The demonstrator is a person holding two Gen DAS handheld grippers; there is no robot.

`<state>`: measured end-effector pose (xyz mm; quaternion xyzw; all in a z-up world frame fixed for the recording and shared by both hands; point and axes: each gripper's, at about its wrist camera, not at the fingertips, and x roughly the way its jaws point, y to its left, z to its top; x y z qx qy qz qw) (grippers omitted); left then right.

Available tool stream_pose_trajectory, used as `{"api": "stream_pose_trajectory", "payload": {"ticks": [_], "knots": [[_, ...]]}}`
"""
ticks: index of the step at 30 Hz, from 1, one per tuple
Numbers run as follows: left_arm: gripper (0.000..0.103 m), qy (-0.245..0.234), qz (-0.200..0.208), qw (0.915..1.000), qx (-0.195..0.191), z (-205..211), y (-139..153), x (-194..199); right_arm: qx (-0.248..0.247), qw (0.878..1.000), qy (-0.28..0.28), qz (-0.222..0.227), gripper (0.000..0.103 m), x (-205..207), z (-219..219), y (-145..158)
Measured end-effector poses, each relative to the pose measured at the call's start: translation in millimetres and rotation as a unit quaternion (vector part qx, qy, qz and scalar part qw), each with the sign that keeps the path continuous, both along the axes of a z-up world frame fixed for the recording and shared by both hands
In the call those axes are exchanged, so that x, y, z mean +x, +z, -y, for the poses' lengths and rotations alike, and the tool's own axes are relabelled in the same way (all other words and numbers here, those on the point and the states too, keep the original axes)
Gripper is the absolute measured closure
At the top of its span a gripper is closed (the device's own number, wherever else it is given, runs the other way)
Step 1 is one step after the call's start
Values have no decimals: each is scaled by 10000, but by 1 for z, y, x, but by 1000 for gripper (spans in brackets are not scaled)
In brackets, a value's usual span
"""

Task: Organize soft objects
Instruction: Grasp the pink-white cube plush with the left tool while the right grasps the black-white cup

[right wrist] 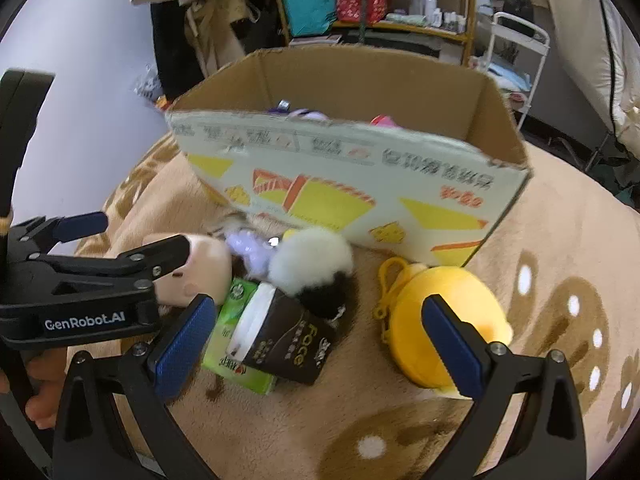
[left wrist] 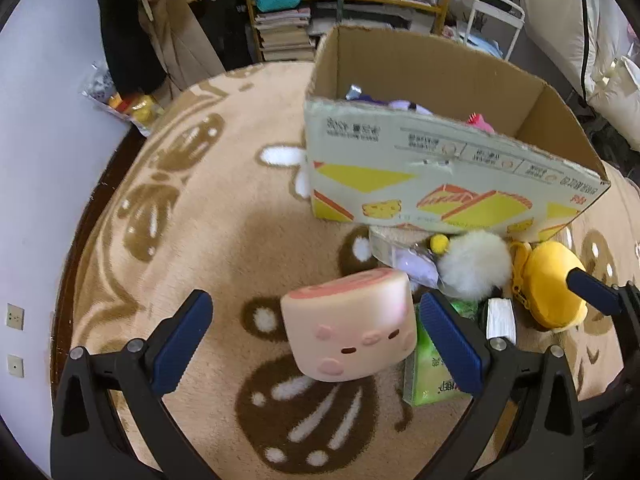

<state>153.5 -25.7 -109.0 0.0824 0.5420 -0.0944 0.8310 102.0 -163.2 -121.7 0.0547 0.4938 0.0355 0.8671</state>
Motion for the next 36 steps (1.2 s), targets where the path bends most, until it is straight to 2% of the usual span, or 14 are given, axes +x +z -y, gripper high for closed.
{"api": "stream_pose_trajectory", "payload": {"ticks": [12,15,17,21,23,24,25,28,30,32,36], "knots": [[1,-169,-453,9988,114,11,-28,3,-53,9983,120,-566,0,7,-4,-23],[3,-121,-534,9984,115,10,-31,3,13,9978,203,-636,6,7,-6,-25],[7,-81,-598,9982,39,9,-33,4,72,9977,222,-636,10,7,-7,-24],[21,-40,-756,9968,-261,4,-35,6,126,9979,179,-603,18,4,-3,-18],[30,-55,-807,9961,-358,3,-36,6,170,9980,153,-595,22,3,0,-16],[31,-52,-800,9962,-344,4,-36,6,190,9979,134,-599,28,2,1,-15],[35,-63,-769,9965,-308,4,-36,5,147,9979,104,-625,41,2,2,-15],[44,-103,-710,9971,-255,7,-34,0,17,9967,7,-806,66,2,7,-20],[50,-106,-663,9974,-259,8,-32,-3,196,9957,-110,-897,77,1,16,-22],[56,-99,-617,9977,-257,10,-28,-10,332,9953,-225,-877,77,0,23,-19],[61,-75,-575,9979,-271,8,-22,-20,94,9968,-363,-709,78,-4,29,-10]]}}
